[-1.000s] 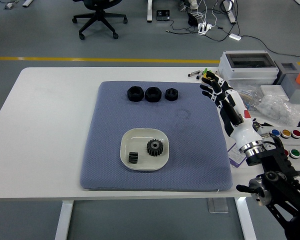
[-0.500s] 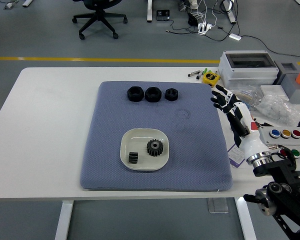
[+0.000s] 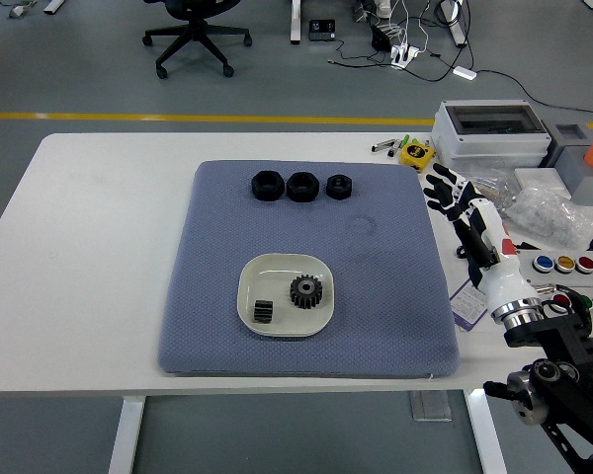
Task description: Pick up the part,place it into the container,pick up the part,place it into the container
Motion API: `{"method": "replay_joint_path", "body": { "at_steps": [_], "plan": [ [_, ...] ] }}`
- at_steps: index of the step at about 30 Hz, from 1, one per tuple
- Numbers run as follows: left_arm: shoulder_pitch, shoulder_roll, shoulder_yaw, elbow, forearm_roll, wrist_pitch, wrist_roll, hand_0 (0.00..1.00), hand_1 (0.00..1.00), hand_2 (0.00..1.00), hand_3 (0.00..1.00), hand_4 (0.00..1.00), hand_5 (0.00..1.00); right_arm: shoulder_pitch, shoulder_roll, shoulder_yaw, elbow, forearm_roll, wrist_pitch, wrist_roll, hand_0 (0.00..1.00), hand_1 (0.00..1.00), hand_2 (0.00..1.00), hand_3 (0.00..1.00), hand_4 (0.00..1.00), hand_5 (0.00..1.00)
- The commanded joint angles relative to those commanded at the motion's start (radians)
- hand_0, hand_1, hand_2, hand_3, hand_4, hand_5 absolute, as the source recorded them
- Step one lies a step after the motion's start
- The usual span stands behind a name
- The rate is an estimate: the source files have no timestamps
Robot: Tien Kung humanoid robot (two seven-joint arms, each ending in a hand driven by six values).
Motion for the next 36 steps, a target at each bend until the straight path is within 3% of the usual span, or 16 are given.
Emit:
{"method": "replay_joint_path", "body": {
  "at_steps": [8,15,30,36],
  "plan": [
    [0.006,-0.003,0.002,0.0,-0.001,0.029,-0.012,0.31,0.464,0.482,0.31,0.871,0.635,-0.004,0.001,-0.007,-0.002,-0.005,-0.001,-0.01,0.829,0.806,0.85,0.869,0.998,0.861],
    [0.008,-0.008,-0.09,0.0,0.078,0.018,0.002,0.298,0.458,0.481,0.313,0.863,0.634,-0.017,0.003,-0.029,-0.014,0.005,-0.002,-0.01,0.836,0.809,0.846,0.865,0.998,0.84],
    [0.011,-0.004,-0.106,0.0,0.085,0.009,-0.016,0.287,0.449,0.473,0.308,0.875,0.625,-0.017,0.003,-0.027,-0.017,-0.003,-0.006,-0.014,0.839,0.806,0.845,0.863,0.998,0.831],
    [0.011,-0.004,-0.132,0.0,0.109,-0.006,-0.014,0.285,0.447,0.473,0.309,0.878,0.63,-0.017,0.003,-0.026,-0.015,-0.066,-0.039,-0.049,0.829,0.805,0.844,0.862,0.998,0.808]
  ]
}}
